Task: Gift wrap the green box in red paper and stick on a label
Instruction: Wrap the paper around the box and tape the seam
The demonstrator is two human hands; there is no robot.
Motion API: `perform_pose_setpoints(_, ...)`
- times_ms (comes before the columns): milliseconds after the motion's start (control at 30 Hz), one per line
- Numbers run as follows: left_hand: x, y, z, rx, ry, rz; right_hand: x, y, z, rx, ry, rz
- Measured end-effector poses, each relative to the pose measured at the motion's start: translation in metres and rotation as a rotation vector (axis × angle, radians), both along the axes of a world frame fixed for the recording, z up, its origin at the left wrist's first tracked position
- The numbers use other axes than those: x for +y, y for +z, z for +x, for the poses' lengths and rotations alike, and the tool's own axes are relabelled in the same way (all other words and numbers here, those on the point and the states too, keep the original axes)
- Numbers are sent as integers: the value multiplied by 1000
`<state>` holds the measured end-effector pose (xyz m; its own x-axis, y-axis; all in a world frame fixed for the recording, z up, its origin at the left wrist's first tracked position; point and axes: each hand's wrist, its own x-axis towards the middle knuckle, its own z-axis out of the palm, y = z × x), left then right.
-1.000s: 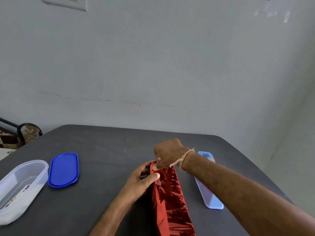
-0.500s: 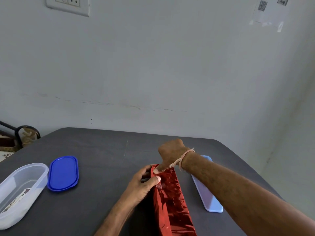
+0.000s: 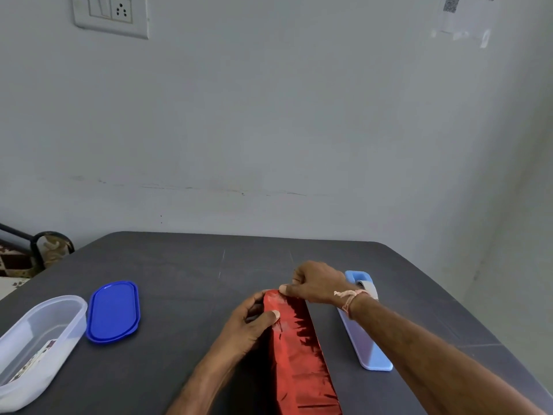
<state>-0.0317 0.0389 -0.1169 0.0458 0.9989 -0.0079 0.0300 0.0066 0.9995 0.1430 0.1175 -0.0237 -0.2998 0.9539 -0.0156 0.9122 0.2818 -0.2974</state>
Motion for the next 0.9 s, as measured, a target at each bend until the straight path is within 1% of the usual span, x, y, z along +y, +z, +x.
perform_pose_setpoints(133, -2, 0, 1, -32, 16, -11, -9, -9, 3, 75, -27, 0)
perform_pose_setpoints(333, -3, 1, 4, -43, 39, 26, -18, -24, 9, 224, -152, 97)
perform_pose_setpoints(367, -5, 1, 6, -69, 62, 30, -20, -28, 9, 257, -170, 104)
perform_pose_setpoints(400, -5, 0, 7, -83, 100, 29, -23, -32, 9, 314, -178, 107)
perform_pose_setpoints(433, -6, -2, 9, -82, 152, 30, -27, -36, 10, 412, -178, 95)
perform_pose_setpoints(500, -10, -4, 13, -74, 269, 72, -38, -46, 13, 685, -151, 16)
perform_pose_setpoints(567, -14, -6, 16, -57, 365, 135, -52, -59, 18, 872, -79, -69)
perform_pose_setpoints(700, -22, 1, 24, -15, 425, 196, -76, -70, 25, 1044, -27, -148)
perform_pose_setpoints(833, -33, 5, 29, 44, 500, 202, -98, -67, 33, 1146, -36, -191)
perform_pose_setpoints(900, -39, 5, 30, 87, 491, 194, -109, -63, 36, 1176, -44, -212)
